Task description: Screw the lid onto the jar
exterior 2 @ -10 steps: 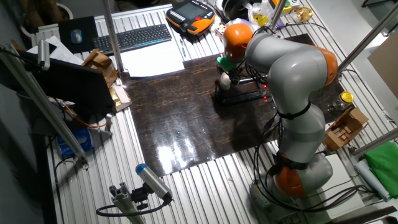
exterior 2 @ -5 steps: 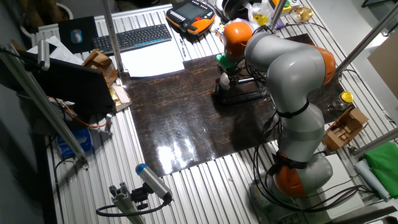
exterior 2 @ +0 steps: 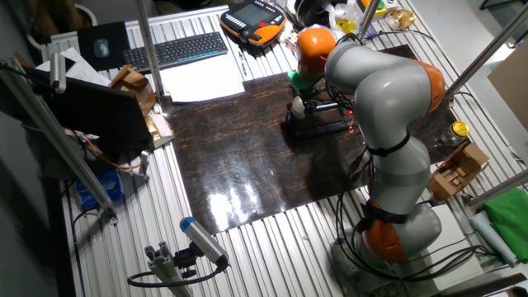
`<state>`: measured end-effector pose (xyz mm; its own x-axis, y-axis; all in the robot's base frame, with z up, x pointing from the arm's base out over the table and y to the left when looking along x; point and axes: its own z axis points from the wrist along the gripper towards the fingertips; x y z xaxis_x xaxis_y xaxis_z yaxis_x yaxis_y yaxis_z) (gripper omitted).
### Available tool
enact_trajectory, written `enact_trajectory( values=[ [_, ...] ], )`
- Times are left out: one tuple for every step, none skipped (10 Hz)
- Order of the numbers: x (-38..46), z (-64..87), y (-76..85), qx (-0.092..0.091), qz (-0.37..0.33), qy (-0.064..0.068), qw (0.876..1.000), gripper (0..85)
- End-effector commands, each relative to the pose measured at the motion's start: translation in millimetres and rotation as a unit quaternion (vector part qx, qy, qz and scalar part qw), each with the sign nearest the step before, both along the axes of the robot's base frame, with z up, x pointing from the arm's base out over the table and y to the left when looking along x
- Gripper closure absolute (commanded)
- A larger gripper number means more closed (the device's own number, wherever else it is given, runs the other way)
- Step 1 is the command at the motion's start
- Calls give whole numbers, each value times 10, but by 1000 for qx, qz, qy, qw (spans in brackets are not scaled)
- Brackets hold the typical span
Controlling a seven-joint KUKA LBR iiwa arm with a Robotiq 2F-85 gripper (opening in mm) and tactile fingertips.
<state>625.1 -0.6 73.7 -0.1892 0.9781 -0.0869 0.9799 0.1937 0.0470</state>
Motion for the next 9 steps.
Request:
enact_trajectory(
  values=[
    [-1,5,-2,0,4,3,1000,0],
    [-7,22,-5,-2,22,11,1000,0],
    [-17,31,-9,-6,56,19,998,0],
    [-21,39,-9,-8,97,25,995,0],
    [-27,52,-9,-14,151,31,988,0],
    [-31,67,-11,-21,218,33,975,0],
    [-29,71,-9,-21,264,38,964,0],
    [-29,75,-8,-22,311,43,949,0],
    [-30,77,-9,-25,359,43,932,0]
  ],
)
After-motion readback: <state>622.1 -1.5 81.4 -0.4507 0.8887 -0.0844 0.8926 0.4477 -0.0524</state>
